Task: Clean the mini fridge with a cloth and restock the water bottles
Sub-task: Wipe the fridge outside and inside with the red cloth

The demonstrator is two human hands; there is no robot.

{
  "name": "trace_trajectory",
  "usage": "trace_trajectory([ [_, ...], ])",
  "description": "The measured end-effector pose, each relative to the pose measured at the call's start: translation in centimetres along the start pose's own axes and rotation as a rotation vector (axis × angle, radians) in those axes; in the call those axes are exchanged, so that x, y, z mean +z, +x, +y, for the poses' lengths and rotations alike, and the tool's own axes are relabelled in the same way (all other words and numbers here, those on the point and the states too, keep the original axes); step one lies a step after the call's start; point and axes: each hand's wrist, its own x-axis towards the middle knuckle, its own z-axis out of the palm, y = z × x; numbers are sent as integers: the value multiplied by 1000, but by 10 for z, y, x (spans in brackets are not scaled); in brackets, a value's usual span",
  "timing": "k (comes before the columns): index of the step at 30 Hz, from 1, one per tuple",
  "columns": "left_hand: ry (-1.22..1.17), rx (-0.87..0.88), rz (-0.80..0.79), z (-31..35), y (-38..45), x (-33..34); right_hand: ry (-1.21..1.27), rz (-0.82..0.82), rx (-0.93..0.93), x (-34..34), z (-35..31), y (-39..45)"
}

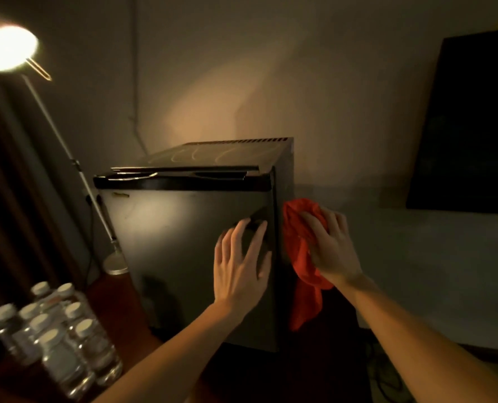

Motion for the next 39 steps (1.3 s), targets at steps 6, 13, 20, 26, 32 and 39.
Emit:
trace_trajectory([
  [6, 66, -76, 23, 37, 48, -36, 70, -107, 11, -47, 4, 37],
  [13, 132, -131, -31, 53, 87, -53, 162, -202, 4, -74, 14, 55],
  [20, 70, -180, 44, 50, 107, -34, 124, -223, 48, -72, 46, 25],
  [26, 105, -239, -23, 63, 97, -44, 139, -223, -8, -90, 54, 29],
  [32, 152, -248, -97, 75, 99, -59, 179, -295, -3, -98, 52, 45],
  [39, 165, -254, -154, 75, 105, -63, 164, -285, 25, -97, 50, 56],
])
